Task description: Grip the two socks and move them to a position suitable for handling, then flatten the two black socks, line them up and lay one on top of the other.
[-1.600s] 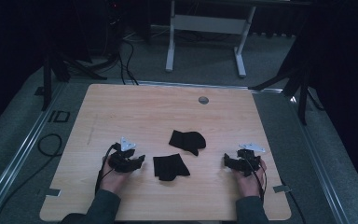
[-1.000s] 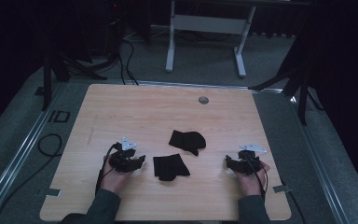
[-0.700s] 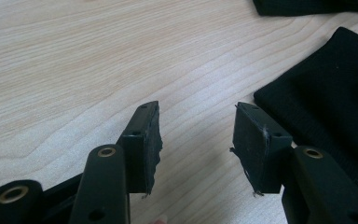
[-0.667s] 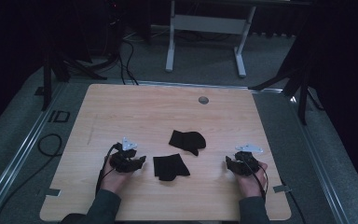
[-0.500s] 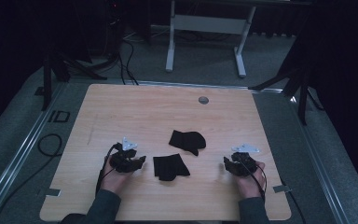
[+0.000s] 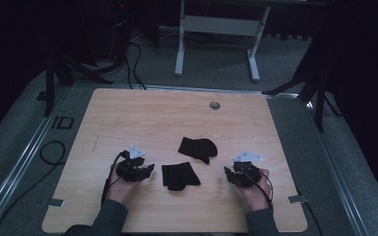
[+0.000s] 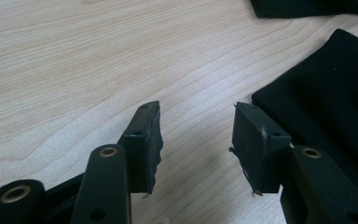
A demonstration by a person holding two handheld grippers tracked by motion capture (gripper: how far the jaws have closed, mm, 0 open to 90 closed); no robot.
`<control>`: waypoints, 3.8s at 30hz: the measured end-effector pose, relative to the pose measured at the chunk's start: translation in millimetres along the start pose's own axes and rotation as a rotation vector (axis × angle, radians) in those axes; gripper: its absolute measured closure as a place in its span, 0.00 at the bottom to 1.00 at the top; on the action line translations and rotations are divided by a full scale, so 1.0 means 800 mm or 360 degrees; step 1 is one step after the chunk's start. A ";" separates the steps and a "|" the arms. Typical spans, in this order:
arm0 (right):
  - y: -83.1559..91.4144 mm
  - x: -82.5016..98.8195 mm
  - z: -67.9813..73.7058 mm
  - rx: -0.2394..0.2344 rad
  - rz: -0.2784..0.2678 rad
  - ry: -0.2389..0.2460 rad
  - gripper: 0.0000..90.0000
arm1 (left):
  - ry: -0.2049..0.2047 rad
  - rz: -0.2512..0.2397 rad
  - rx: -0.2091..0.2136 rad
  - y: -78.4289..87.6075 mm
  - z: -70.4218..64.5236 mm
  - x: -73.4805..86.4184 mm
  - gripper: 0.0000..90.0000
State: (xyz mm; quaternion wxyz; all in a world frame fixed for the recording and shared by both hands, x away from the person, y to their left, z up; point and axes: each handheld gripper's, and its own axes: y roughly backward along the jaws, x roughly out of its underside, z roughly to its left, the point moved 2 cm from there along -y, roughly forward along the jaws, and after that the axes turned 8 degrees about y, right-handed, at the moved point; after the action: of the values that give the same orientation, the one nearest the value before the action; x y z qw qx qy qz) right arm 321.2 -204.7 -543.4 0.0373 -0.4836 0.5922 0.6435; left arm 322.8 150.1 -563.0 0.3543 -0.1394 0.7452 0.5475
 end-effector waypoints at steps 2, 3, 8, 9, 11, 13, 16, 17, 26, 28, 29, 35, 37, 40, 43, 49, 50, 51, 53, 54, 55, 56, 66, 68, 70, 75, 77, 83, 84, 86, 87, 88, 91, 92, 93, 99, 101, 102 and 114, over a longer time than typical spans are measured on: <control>-0.002 -0.003 0.006 -0.0034 -0.0004 0.0013 0.62 | -0.0002 -0.0001 0.0003 0.000 0.000 0.000 0.58; -0.003 -0.005 0.010 -0.0048 -0.0006 0.0023 0.63 | -0.0008 0.0004 0.0004 0.000 -0.001 0.000 0.59; -0.009 -0.021 0.035 -0.0137 -0.0028 0.0091 0.65 | -0.0036 0.0011 0.0014 -0.003 -0.006 0.000 0.60; -0.010 -0.024 0.041 -0.0156 -0.0032 0.0103 0.65 | -0.0037 0.0011 0.0014 -0.004 -0.007 0.000 0.59; -0.011 -0.028 0.051 -0.0196 -0.0045 0.0125 0.65 | -0.0037 0.0009 0.0015 -0.004 -0.008 0.000 0.59; -0.012 -0.031 0.059 -0.0247 -0.0062 0.0120 0.66 | -0.0038 0.0007 0.0016 -0.003 -0.008 0.000 0.59; -0.011 -0.036 0.070 -0.0329 -0.0091 0.0093 0.66 | -0.0042 0.0005 0.0019 -0.003 -0.009 0.000 0.59; -0.010 -0.038 0.074 -0.0353 -0.0104 0.0086 0.66 | -0.0042 0.0001 0.0022 -0.003 -0.009 0.000 0.59; -0.018 -0.049 0.122 -0.0501 -0.0170 0.0112 0.64 | -0.0058 -0.0007 0.0023 -0.003 -0.014 -0.001 0.60; -0.021 -0.049 0.130 -0.0513 -0.0164 0.0127 0.63 | -0.0068 -0.0010 0.0030 -0.003 -0.016 -0.001 0.60; -0.023 -0.049 0.133 -0.0508 -0.0158 0.0132 0.62 | -0.0067 -0.0011 0.0032 -0.003 -0.017 -0.001 0.60; -0.038 -0.045 0.137 -0.0558 -0.0097 0.0090 0.80 | -0.0096 -0.0014 0.0048 -0.002 -0.023 0.000 0.60; -0.037 -0.045 0.138 -0.0566 -0.0101 0.0096 0.92 | -0.0102 -0.0009 0.0063 -0.002 -0.026 0.000 0.61; -0.031 -0.047 0.135 -0.0544 -0.0136 0.0103 0.97 | -0.0137 -0.0013 0.0099 0.000 -0.035 0.001 0.64; -0.021 -0.050 0.128 -0.0530 -0.0178 0.0078 0.98 | -0.0172 -0.0022 0.0139 0.003 -0.047 0.001 0.67; -0.004 -0.055 0.116 -0.0492 -0.0252 0.0048 0.98 | -0.0247 -0.0014 0.0198 0.003 -0.068 0.005 0.73; -0.001 -0.056 0.114 -0.0483 -0.0262 0.0049 0.98 | -0.0254 -0.0008 0.0206 0.002 -0.071 0.006 0.75; 0.001 -0.056 0.111 -0.0474 -0.0272 0.0045 0.98 | -0.0258 0.0001 0.0218 0.001 -0.073 0.007 0.76; 0.006 -0.057 0.106 -0.0463 -0.0294 0.0030 0.98 | -0.0258 0.0014 0.0264 0.000 -0.077 0.008 0.77; 0.009 -0.058 0.102 -0.0456 -0.0303 0.0021 0.98 | -0.0256 0.0013 0.0278 -0.001 -0.080 0.008 0.78; 0.011 -0.058 0.099 -0.0456 -0.0312 0.0013 0.98 | -0.0263 0.0018 0.0283 -0.002 -0.082 0.009 0.80; 0.013 -0.058 0.097 -0.0455 -0.0318 0.0004 0.98 | -0.0267 0.0020 0.0292 -0.004 -0.085 0.010 0.81; 0.028 -0.057 0.074 -0.0406 -0.0348 -0.0049 0.98 | -0.0366 0.0103 0.0265 -0.017 -0.099 0.017 1.00; 0.029 -0.053 0.068 -0.0375 -0.0329 -0.0050 0.98 | -0.0350 0.0106 0.0257 -0.015 -0.093 0.016 1.00; 0.028 -0.051 0.063 -0.0367 -0.0320 -0.0062 0.98 | -0.0349 0.0113 0.0256 -0.015 -0.090 0.016 1.00; 0.030 -0.039 0.045 -0.0320 -0.0272 -0.0099 0.98 | -0.0305 0.0158 0.0302 -0.010 -0.067 0.014 0.98; 0.030 -0.036 0.041 -0.0315 -0.0250 -0.0104 0.98 | -0.0285 0.0165 0.0297 -0.008 -0.058 0.014 0.98; 0.024 -0.018 0.036 -0.0336 -0.0156 -0.0097 0.98 | -0.0353 0.0179 0.0234 -0.001 -0.041 0.013 0.95; 0.023 -0.014 0.035 -0.0341 -0.0137 -0.0090 0.98 | -0.0361 0.0184 0.0224 -0.001 -0.039 0.013 0.95; 0.021 -0.007 0.034 -0.0345 -0.0097 -0.0092 0.98 | -0.0368 0.0182 0.0196 0.000 -0.034 0.012 0.95; 0.019 -0.004 0.033 -0.0344 -0.0072 -0.0087 0.98 | -0.0363 0.0176 0.0179 0.001 -0.033 0.012 0.95; 0.017 -0.001 0.033 -0.0333 -0.0049 -0.0080 0.98 | -0.0361 0.0170 0.0155 0.001 -0.030 0.011 0.94; 0.010 0.006 0.030 -0.0293 0.0009 -0.0073 0.98 | -0.0355 0.0161 0.0104 0.000 -0.028 0.010 0.93; 0.007 0.009 0.027 -0.0266 0.0036 -0.0068 0.98 | -0.0354 0.0159 0.0098 0.000 -0.027 0.010 0.92; 0.007 0.010 0.026 -0.0261 0.0042 -0.0070 0.98 | -0.0351 0.0155 0.0090 0.000 -0.027 0.010 0.92; -0.003 0.018 0.017 -0.0247 0.0067 -0.0101 0.98 | -0.0368 0.0160 0.0081 -0.001 -0.028 0.009 0.91; -0.007 0.021 0.015 -0.0248 0.0075 -0.0112 0.98 | -0.0367 0.0164 0.0088 -0.002 -0.028 0.008 0.91; -0.009 0.022 0.013 -0.0247 0.0078 -0.0119 0.98 | -0.0364 0.0163 0.0092 -0.002 -0.028 0.008 0.91; -0.011 0.025 0.005 -0.0278 0.0056 -0.0143 0.88 | -0.0372 0.0160 0.0090 -0.004 -0.031 0.007 0.91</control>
State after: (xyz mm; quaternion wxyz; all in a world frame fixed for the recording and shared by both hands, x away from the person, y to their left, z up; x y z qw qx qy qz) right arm 313.6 -209.4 -563.8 0.0101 -0.4450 0.5400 0.7143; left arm 311.2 127.8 -565.3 0.4146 -0.0271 0.7200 0.5558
